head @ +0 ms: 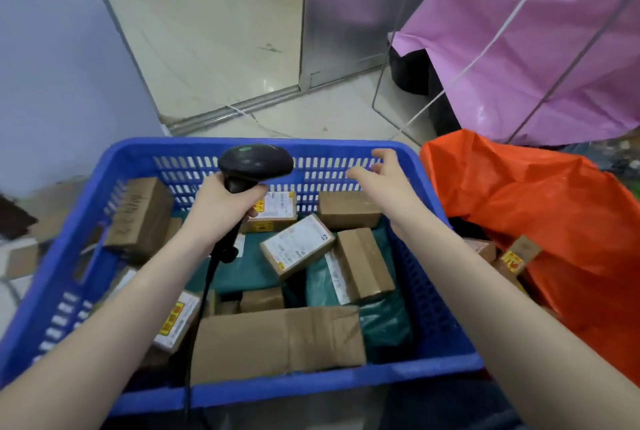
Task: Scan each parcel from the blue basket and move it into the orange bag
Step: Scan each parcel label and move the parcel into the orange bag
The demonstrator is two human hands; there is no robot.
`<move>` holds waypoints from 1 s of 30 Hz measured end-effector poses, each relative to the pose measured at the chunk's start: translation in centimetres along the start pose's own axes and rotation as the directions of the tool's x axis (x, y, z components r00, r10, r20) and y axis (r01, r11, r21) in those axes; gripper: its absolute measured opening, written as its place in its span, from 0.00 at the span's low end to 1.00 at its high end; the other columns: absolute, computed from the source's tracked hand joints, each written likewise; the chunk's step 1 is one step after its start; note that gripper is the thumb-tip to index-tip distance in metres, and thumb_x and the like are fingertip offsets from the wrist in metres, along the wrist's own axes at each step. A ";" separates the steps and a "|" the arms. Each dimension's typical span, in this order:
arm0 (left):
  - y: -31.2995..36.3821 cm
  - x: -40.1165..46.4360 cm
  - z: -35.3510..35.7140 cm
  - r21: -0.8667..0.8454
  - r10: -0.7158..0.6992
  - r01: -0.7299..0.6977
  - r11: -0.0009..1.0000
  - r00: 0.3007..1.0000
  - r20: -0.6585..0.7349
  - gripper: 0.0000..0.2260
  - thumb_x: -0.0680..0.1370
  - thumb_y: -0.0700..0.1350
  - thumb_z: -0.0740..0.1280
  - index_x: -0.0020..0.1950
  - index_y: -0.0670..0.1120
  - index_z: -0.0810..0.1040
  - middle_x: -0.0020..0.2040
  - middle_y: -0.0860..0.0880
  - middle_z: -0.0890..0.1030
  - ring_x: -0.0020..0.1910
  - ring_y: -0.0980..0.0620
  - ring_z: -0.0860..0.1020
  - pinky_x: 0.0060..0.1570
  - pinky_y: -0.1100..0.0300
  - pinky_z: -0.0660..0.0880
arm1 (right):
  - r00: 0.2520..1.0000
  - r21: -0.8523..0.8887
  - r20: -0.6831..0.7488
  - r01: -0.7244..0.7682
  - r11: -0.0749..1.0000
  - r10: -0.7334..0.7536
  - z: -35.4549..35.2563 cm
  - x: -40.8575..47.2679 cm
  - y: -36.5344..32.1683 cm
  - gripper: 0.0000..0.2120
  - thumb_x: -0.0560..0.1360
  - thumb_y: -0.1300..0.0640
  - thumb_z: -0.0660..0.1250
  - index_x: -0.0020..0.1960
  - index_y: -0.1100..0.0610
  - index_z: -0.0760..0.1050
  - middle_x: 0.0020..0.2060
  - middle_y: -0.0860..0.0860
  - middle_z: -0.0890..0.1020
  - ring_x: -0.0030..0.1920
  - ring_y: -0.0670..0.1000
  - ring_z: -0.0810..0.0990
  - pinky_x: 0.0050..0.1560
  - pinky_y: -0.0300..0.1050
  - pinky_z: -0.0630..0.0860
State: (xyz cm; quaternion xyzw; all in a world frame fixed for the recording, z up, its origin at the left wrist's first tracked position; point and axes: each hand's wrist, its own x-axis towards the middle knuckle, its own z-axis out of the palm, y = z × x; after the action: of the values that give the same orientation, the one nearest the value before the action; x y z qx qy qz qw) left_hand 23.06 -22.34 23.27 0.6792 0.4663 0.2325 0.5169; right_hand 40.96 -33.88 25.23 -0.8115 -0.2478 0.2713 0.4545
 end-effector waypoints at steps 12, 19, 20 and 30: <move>-9.9 4.8 0.8 0.159 -0.145 0.134 0.978 0.988 0.060 0.12 0.69 0.51 0.74 0.46 0.45 0.82 0.39 0.46 0.85 0.42 0.46 0.82 0.47 0.53 0.78 | 0.939 -0.121 0.174 -0.280 0.952 0.298 9.9 3.2 7.7 0.31 0.76 0.53 0.66 0.73 0.57 0.55 0.69 0.56 0.66 0.62 0.53 0.70 0.58 0.47 0.69; -13.4 6.9 3.7 0.168 -0.220 0.189 0.967 0.957 0.189 0.09 0.72 0.46 0.73 0.49 0.44 0.80 0.43 0.49 0.80 0.42 0.54 0.76 0.39 0.64 0.69 | 0.764 0.075 0.242 -0.629 0.774 0.598 13.1 5.6 13.6 0.31 0.76 0.57 0.66 0.75 0.60 0.57 0.66 0.59 0.72 0.63 0.58 0.74 0.56 0.48 0.73; -13.8 7.1 4.0 0.157 -0.237 0.206 0.966 0.948 0.211 0.09 0.72 0.46 0.73 0.49 0.46 0.80 0.43 0.51 0.80 0.42 0.57 0.76 0.40 0.64 0.70 | 0.763 0.090 0.226 -0.635 0.767 0.605 13.4 5.9 14.3 0.31 0.75 0.56 0.66 0.74 0.61 0.58 0.64 0.58 0.73 0.61 0.58 0.74 0.55 0.47 0.73; -15.0 7.1 5.7 0.131 -0.300 0.271 0.954 0.897 0.325 0.11 0.73 0.47 0.73 0.53 0.46 0.80 0.46 0.50 0.81 0.43 0.58 0.75 0.41 0.62 0.70 | 0.702 0.159 0.318 -0.702 0.694 0.637 14.1 6.7 16.5 0.31 0.76 0.52 0.68 0.73 0.57 0.59 0.62 0.58 0.76 0.58 0.62 0.77 0.58 0.55 0.71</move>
State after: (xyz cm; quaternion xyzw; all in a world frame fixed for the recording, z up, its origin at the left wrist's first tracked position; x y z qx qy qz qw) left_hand 24.96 -18.41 6.26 0.6540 0.4735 0.0136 0.5899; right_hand 39.03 -28.63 3.19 -0.7372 0.0537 0.5452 0.3955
